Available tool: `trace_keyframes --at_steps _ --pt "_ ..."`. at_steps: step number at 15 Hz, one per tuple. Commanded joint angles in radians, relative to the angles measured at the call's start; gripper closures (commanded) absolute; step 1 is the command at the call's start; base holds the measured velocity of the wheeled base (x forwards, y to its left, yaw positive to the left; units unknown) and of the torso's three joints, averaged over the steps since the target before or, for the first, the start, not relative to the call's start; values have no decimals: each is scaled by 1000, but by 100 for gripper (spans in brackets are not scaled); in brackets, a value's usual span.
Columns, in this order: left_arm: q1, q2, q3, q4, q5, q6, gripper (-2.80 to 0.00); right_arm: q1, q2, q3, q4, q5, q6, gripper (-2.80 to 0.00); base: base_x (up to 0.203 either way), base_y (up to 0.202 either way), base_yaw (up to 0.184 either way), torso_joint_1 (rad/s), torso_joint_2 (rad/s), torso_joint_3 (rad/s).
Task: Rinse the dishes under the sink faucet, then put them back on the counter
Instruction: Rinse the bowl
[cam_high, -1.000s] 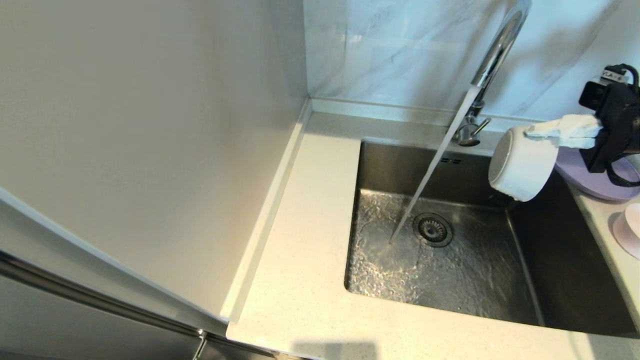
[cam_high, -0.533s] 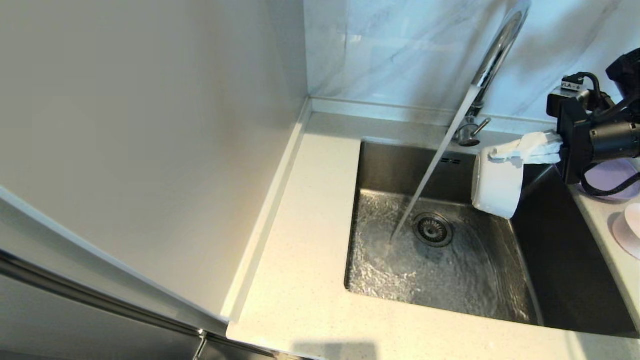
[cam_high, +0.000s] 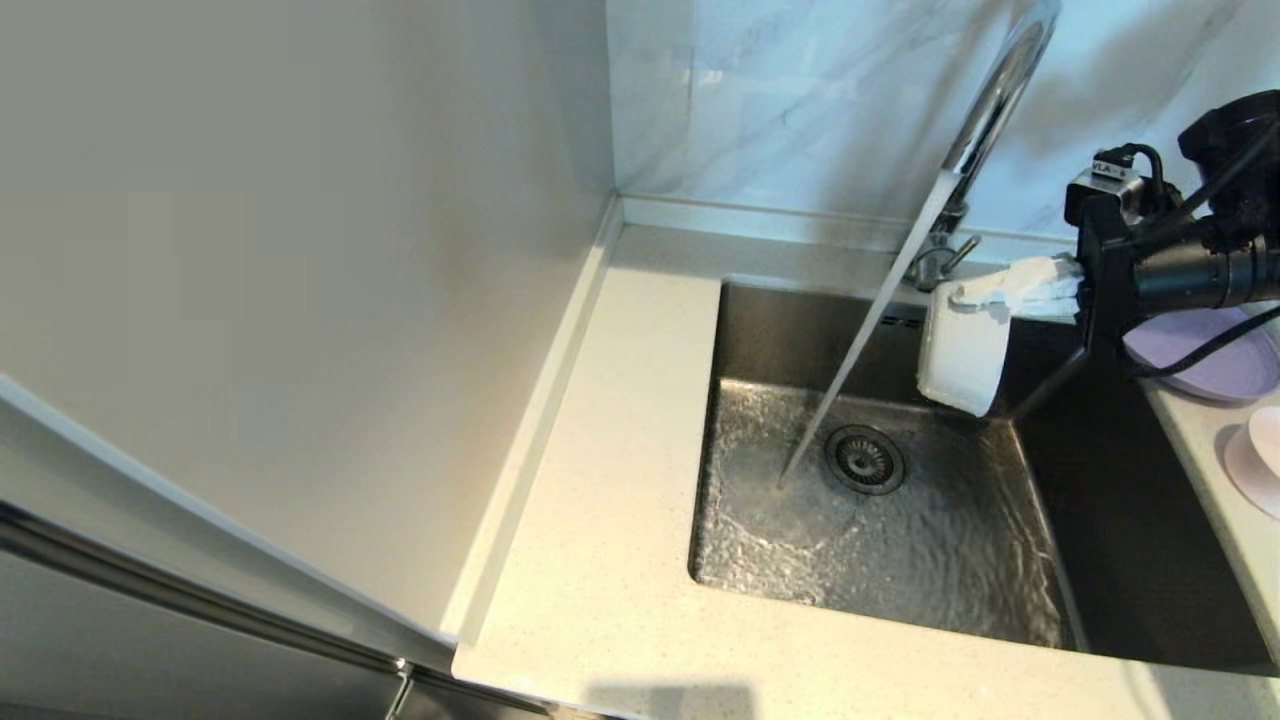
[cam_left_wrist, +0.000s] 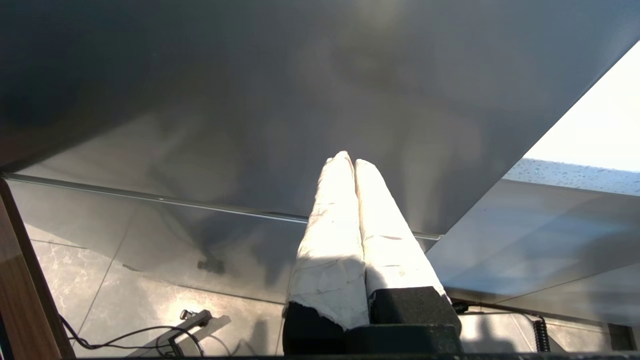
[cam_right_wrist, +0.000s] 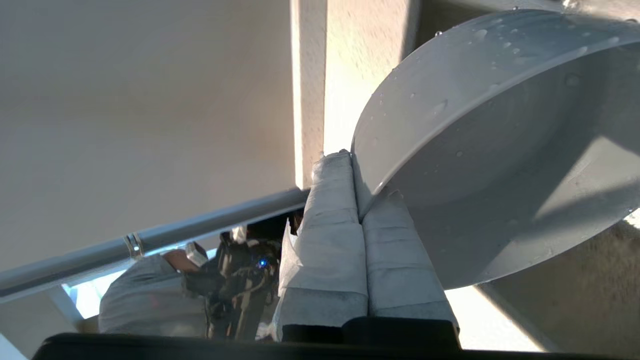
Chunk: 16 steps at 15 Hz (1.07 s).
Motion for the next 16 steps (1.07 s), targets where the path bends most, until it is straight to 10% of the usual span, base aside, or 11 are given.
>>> trace_keyframes --at_steps 1,16 --pt "0 0 0 0 0 0 0 16 24 4 -78 6 46 0 0 0 0 0 0 0" --pt "0 0 0 0 0 0 0 56 89 -9 -217 -77 127 0 0 0 0 0 0 0"
